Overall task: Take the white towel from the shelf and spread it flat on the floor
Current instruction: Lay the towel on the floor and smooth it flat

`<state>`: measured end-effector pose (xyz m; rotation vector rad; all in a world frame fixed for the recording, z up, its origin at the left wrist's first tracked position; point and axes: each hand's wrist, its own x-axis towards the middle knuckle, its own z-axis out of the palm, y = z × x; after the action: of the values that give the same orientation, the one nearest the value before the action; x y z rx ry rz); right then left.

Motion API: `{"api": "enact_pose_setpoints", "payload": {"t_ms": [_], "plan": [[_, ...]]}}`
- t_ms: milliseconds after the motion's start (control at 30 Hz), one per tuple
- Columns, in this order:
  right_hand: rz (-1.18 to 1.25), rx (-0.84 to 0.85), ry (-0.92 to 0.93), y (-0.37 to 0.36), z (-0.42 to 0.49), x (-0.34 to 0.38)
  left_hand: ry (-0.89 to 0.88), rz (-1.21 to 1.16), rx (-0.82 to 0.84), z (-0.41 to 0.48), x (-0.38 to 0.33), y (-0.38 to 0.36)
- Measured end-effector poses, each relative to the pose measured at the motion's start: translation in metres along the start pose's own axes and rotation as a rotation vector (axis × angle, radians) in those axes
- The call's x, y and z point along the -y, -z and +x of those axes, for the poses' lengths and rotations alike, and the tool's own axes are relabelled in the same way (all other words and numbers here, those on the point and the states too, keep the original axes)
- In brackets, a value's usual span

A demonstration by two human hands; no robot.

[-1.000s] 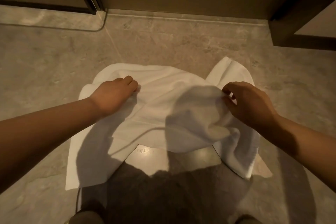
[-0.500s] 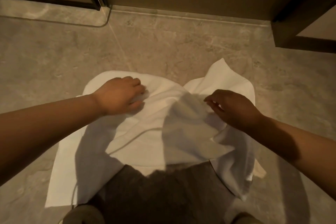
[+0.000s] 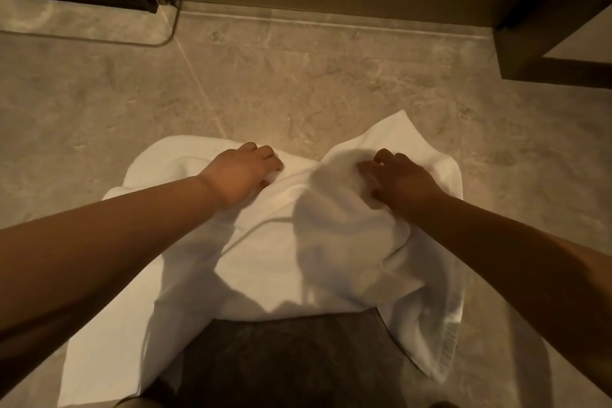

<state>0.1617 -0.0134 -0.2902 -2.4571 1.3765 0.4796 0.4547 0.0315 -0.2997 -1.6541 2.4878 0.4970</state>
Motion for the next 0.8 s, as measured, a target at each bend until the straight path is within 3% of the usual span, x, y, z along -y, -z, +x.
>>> {"api": "enact_pose_setpoints", "payload": {"t_ms": [300,467,800], "plan": [[0.009,-0.106,-0.013,-0.014,0.0,-0.016,-0.016,-0.055,-0.179,-0.004,0.005,-0.002],[0.048,-0.235,-0.184,0.0,-0.007,-0.044,-0.074,-0.028,-0.237,-0.009,0.004,0.012],[0.064,-0.386,-0.341,0.011,-0.015,-0.084,-0.197,0.053,-0.165,-0.011,-0.009,0.004]]}}
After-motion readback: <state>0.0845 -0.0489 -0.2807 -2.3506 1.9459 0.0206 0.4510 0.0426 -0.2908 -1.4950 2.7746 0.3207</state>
